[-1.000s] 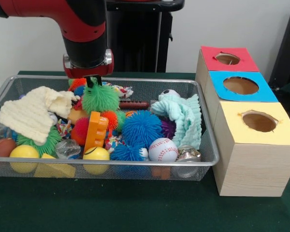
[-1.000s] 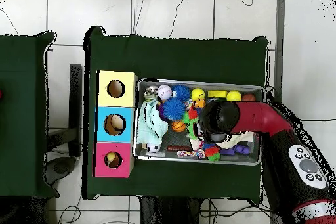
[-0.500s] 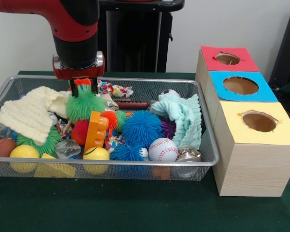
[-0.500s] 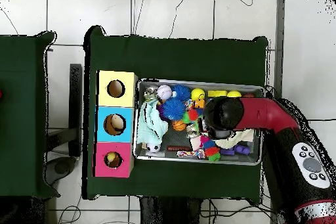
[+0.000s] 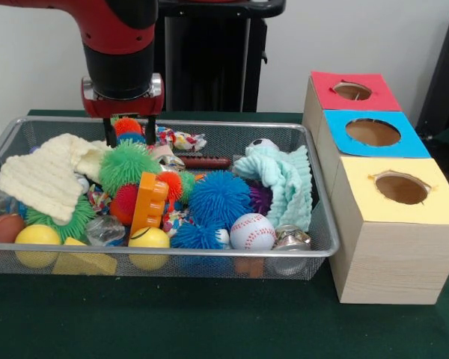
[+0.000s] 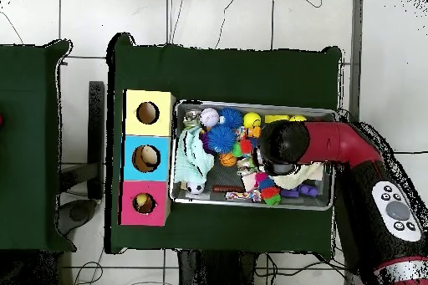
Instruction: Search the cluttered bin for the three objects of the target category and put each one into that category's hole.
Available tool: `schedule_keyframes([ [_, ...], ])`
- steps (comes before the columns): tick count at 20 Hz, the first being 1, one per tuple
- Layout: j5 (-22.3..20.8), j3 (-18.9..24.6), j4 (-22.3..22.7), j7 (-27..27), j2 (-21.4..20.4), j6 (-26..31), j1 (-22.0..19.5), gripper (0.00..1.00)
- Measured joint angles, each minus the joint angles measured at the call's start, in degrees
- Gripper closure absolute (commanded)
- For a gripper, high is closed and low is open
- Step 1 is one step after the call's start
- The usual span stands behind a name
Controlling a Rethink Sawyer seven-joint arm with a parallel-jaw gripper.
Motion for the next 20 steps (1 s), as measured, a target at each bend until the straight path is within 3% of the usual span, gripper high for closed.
schedule_keyframes([
  [12,4.0,0.0,3.5,0.0,-0.4,-0.9,7.6,0.0],
  [17,4.7,0.0,5.5,0.0,0.2,-6.0,10.3,0.0],
  [20,4.7,-0.1,7.3,0.0,0.7,-12.3,10.8,0.0],
])
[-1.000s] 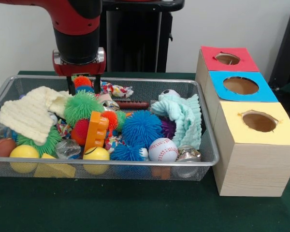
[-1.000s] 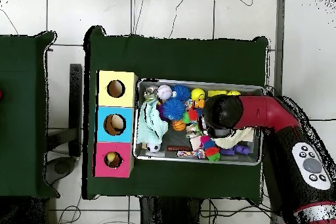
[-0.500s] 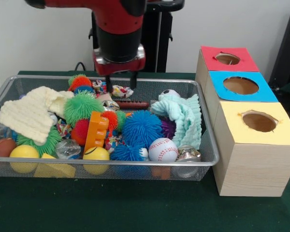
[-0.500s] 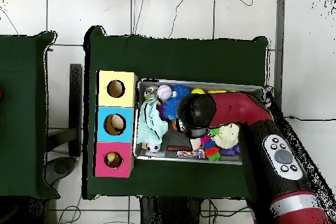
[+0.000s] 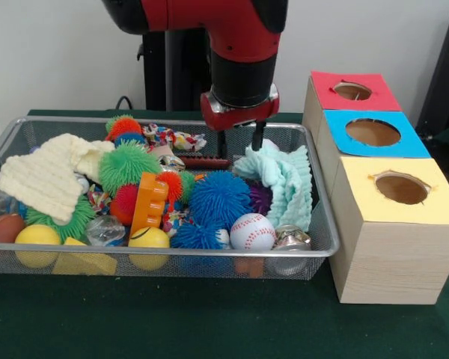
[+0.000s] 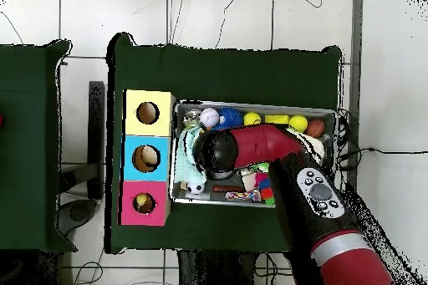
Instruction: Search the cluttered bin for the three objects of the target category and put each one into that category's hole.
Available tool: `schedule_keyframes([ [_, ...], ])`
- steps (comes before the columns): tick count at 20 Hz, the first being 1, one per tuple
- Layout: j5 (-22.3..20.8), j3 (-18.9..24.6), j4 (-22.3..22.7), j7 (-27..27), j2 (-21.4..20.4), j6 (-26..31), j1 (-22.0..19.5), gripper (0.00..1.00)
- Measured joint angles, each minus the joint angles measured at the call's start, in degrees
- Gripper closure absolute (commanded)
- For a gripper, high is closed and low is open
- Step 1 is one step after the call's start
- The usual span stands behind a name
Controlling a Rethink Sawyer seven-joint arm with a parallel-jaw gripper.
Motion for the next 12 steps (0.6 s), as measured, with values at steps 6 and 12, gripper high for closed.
schedule_keyframes([
  [6,-0.1,-1.4,3.1,0.0,2.7,-15.2,0.0,0.0],
  [12,0.0,-3.1,4.4,0.0,5.2,-21.8,0.1,0.0],
])
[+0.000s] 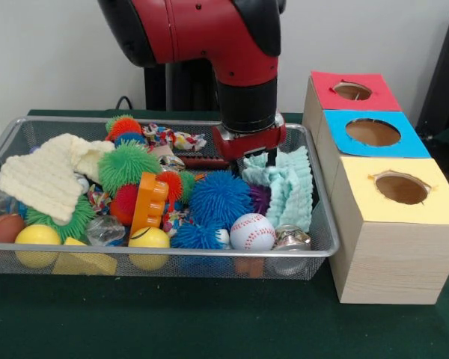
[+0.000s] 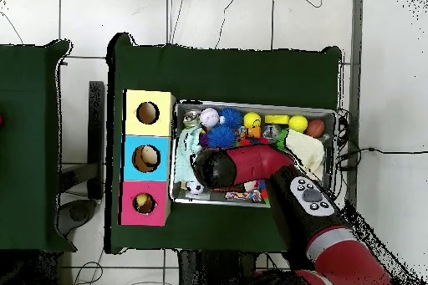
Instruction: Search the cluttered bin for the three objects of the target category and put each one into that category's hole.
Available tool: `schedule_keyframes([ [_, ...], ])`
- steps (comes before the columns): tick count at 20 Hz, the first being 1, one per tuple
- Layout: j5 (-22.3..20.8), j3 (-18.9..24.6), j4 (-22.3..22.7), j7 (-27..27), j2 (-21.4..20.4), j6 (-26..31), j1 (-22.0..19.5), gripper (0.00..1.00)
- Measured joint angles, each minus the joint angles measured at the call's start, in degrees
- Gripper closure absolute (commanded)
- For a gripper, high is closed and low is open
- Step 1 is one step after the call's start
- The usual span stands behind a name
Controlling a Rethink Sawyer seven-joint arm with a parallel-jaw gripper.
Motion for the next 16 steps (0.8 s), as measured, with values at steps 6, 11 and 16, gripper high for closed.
schedule_keyframes([
  [6,0.0,-3.0,1.0,0.0,5.1,-5.6,0.1,0.0],
  [11,0.3,-4.1,1.8,0.0,5.4,-9.3,0.1,1.0],
  [16,0.6,-4.5,2.3,0.0,5.7,-11.0,0.0,1.0],
])
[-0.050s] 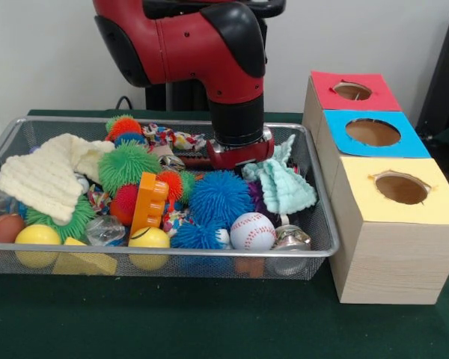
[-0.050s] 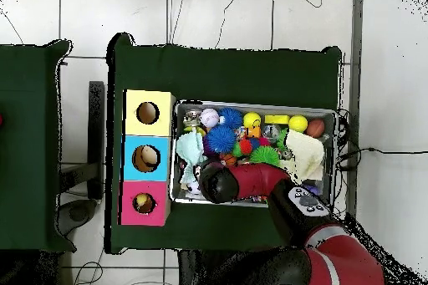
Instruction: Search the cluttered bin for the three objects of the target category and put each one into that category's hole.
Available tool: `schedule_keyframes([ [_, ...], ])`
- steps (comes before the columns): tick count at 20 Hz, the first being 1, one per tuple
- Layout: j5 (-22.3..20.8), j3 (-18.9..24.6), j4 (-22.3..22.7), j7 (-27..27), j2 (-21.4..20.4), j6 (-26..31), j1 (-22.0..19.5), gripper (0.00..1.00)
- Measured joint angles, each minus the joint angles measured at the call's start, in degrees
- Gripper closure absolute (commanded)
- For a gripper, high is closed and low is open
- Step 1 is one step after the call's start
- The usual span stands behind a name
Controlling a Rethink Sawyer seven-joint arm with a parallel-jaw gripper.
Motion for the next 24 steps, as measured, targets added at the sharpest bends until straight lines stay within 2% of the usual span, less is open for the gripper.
schedule_keyframes([
  [9,0.7,-0.1,0.0,0.0,-0.1,0.2,0.0,1.0],
  [13,1.0,-0.1,0.0,0.0,-1.1,3.0,0.0,1.0],
  [21,1.9,0.0,-0.1,0.0,-7.1,22.0,-2.7,1.0],
  [24,1.8,0.1,-0.4,0.0,-8.6,26.4,-4.3,1.0],
])
